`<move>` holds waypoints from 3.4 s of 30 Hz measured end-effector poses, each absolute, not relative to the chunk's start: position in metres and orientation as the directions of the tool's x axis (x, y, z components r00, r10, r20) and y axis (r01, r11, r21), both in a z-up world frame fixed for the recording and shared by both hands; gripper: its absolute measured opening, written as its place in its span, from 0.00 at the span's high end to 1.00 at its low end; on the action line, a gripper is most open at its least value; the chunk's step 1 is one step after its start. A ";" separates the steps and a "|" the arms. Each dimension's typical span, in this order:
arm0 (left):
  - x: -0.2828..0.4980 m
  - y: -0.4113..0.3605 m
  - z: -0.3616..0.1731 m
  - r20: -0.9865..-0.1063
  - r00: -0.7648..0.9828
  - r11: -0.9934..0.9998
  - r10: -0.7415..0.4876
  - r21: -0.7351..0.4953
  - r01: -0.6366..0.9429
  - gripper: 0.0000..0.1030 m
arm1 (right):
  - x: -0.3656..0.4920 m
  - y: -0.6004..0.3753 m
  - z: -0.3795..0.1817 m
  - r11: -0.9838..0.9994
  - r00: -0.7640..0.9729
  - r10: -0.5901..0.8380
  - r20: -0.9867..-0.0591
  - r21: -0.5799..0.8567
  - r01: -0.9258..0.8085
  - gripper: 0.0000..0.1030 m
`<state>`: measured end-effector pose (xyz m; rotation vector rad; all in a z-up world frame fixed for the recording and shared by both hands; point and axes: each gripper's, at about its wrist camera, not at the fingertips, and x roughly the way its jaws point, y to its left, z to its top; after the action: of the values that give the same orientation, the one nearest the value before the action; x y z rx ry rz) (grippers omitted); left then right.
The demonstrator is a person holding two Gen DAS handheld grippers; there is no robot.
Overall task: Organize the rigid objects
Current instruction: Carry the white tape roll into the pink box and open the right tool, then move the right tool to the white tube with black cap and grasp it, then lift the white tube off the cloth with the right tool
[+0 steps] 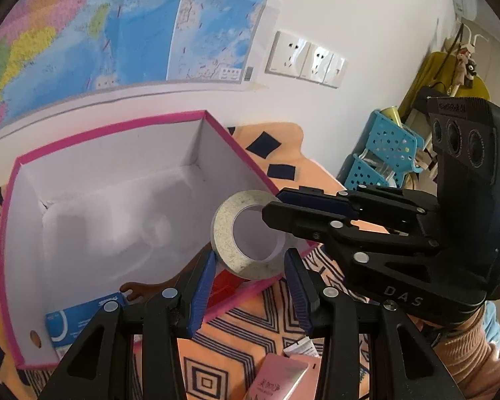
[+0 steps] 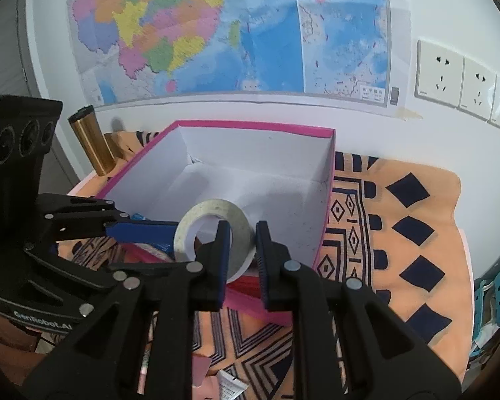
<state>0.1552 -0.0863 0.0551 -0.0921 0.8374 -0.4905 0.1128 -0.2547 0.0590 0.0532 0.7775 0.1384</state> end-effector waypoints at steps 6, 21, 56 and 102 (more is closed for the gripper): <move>0.171 -0.089 0.043 -0.719 0.538 0.891 -0.441 -0.277 0.360 0.59 | 0.130 -0.262 0.041 0.992 0.671 0.123 -0.732 0.105 -0.067 0.84; 0.145 -0.072 0.042 -0.685 0.584 0.895 -0.436 -0.263 0.360 0.51 | 0.108 -0.275 0.035 0.985 0.675 0.149 -0.723 0.169 -0.037 0.84; 0.007 -0.084 -0.010 -0.735 0.500 0.861 -0.459 -0.228 0.455 0.41 | -0.032 -0.259 -0.035 0.925 0.503 0.343 -0.793 0.377 -0.037 0.56; 0.050 -0.064 -0.035 -0.763 0.480 0.892 -0.432 -0.284 0.352 0.41 | 0.023 -0.239 -0.026 0.923 0.566 0.281 -0.775 0.381 0.063 0.65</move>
<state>0.0503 -0.0635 -0.0346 -0.0931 0.9568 -0.4790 0.0234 -0.2387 -0.0257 0.3903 0.9665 0.1321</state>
